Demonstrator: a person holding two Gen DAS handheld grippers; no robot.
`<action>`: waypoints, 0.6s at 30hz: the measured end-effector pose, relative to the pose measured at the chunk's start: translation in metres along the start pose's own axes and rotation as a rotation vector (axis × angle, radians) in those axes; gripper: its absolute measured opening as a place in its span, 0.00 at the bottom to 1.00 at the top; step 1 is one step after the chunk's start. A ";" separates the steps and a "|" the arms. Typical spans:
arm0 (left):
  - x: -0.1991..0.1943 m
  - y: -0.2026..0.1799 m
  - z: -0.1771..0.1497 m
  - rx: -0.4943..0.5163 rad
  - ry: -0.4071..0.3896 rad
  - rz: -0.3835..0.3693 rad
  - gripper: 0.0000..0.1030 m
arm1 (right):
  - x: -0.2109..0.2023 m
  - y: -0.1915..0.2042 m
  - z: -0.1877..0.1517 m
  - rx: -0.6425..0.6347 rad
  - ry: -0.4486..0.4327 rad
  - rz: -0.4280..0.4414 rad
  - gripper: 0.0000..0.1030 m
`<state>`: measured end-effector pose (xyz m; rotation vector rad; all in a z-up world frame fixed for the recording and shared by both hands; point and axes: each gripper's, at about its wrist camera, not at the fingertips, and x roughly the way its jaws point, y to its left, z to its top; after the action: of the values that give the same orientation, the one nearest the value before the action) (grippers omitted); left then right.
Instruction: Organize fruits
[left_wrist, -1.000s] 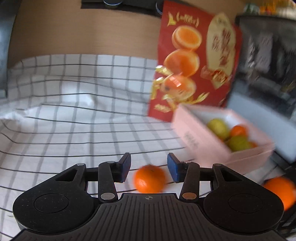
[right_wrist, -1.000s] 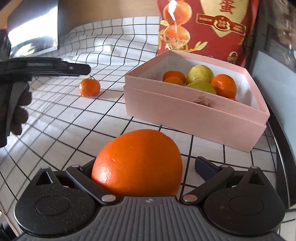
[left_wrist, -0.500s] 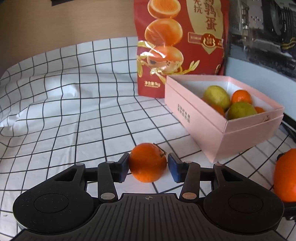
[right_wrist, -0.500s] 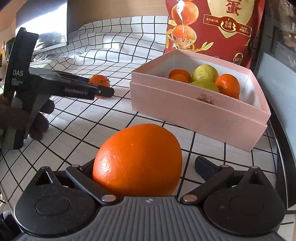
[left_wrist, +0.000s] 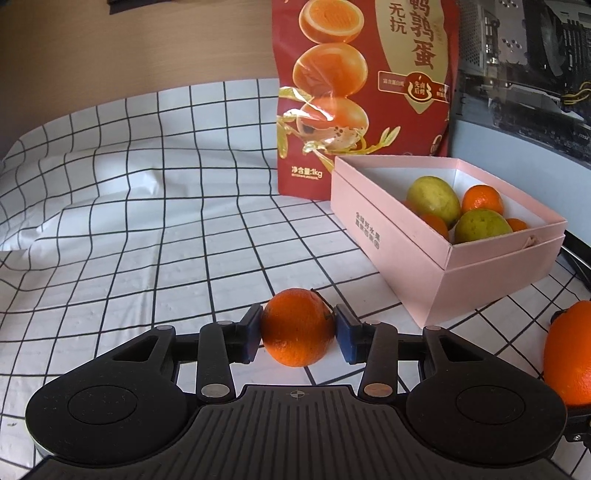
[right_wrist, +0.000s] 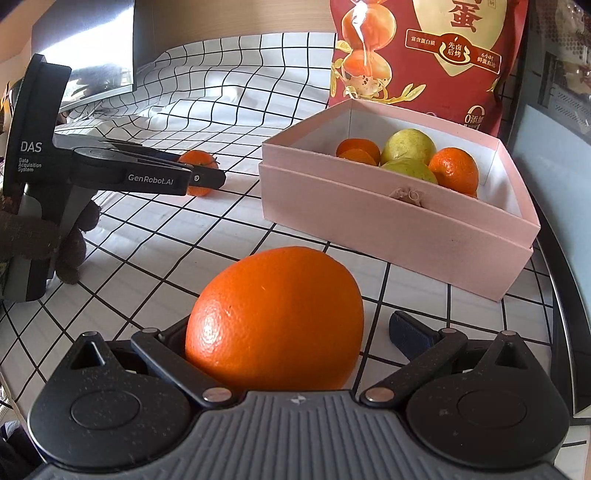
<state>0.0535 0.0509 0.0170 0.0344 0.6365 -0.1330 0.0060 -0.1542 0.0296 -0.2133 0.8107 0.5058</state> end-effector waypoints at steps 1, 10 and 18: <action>-0.001 0.000 0.000 -0.004 0.000 -0.004 0.45 | 0.000 0.000 0.000 -0.001 0.000 0.001 1.00; -0.048 -0.016 -0.026 -0.172 0.018 -0.217 0.45 | -0.002 0.003 0.000 0.008 0.019 -0.011 1.00; -0.065 -0.036 -0.047 -0.203 0.024 -0.291 0.45 | -0.034 -0.013 -0.016 0.050 0.015 0.020 0.98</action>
<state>-0.0306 0.0258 0.0179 -0.2537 0.6740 -0.3481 -0.0175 -0.1831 0.0441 -0.1632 0.8396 0.5032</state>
